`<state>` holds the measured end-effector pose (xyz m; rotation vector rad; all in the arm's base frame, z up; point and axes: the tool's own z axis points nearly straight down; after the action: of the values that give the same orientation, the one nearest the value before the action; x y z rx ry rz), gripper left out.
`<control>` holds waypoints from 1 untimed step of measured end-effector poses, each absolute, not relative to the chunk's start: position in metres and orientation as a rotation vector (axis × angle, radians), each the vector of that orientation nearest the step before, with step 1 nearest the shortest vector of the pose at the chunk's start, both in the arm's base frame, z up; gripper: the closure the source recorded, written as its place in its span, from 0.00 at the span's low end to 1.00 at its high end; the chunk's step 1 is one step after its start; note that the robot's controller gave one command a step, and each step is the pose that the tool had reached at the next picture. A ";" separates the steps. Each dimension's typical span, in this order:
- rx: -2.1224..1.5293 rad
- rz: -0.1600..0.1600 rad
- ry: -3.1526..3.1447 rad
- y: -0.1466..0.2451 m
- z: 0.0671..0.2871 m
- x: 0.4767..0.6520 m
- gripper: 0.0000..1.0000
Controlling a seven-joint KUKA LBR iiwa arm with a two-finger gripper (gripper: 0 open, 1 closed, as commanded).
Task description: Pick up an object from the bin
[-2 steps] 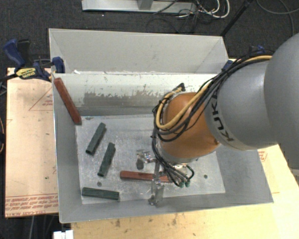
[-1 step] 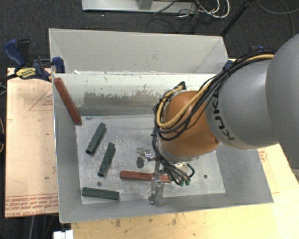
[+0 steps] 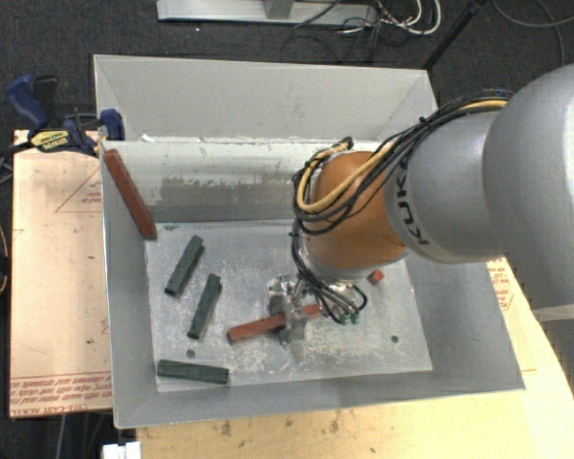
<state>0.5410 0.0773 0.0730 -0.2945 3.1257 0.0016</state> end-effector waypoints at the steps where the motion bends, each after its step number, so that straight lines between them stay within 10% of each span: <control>1: -0.295 0.002 3.126 0.077 0.073 0.541 1.00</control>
Offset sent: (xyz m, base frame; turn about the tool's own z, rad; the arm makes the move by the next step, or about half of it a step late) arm 0.0211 0.0360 0.2430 -0.0133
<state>0.5410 0.0773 0.0730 -0.2946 3.1257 0.0016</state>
